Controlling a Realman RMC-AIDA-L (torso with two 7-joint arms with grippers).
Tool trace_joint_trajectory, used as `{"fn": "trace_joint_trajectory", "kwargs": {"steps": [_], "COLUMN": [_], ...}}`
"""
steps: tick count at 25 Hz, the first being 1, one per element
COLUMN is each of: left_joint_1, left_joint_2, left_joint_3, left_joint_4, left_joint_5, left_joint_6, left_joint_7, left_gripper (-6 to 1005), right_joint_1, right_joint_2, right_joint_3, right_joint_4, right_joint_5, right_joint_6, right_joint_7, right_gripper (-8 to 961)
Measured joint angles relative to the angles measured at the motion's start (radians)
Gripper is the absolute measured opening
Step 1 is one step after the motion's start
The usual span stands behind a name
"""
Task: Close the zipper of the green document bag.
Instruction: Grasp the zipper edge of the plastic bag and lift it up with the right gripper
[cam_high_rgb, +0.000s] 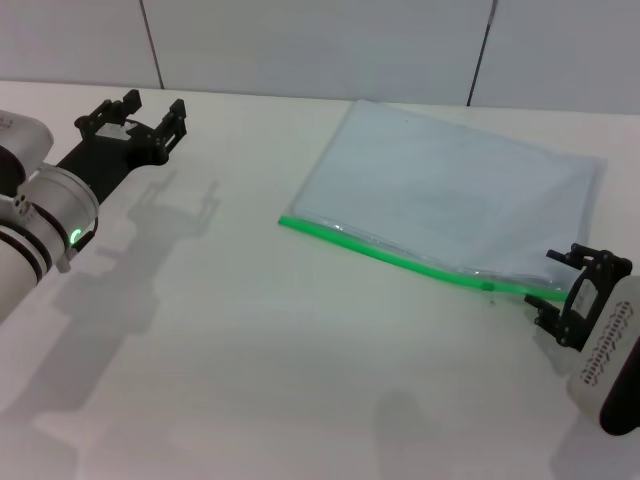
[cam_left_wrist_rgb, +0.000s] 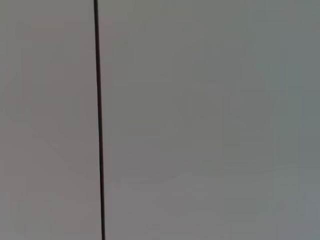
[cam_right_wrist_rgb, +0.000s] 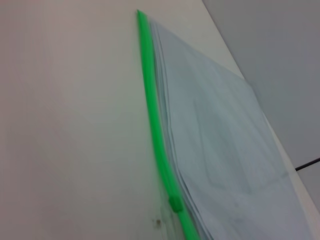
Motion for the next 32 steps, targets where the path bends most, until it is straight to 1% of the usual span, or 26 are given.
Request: {"fn": "trace_joint_trajectory", "kwargs": {"steps": [7,10,19,26,32], "left_joint_1": [0.001,0.001,-0.001,-0.005,-0.007], "left_joint_2": [0.0,0.0,0.0,-0.002,-0.004], "left_joint_3": [0.0,0.0,0.0,0.0,0.0], "left_joint_4": [0.0,0.0,-0.001,-0.001,-0.001], "left_joint_5": [0.0,0.0,0.0,0.0,0.0], "left_joint_6": [-0.001,-0.002,0.002,0.005,0.005], "left_joint_7": [-0.001,-0.001,-0.012,-0.012,-0.012], "left_gripper": [622,622,619,618,614], "right_joint_1": [-0.011,-0.015,-0.01,0.009,0.022], "right_joint_2": [0.0,0.002,0.004,0.007,0.008], "right_joint_3": [0.011,0.012,0.032,0.031,-0.005], "right_joint_4": [-0.006,-0.001,0.025,0.049,0.077], "right_joint_5": [-0.016,-0.054,-0.09,-0.091,-0.092], "right_joint_6": [-0.003,-0.003,0.012,0.06,0.161], "right_joint_7": [-0.004,-0.003,-0.003,-0.001,-0.005], "right_gripper": [572,573,559,522,521]}}
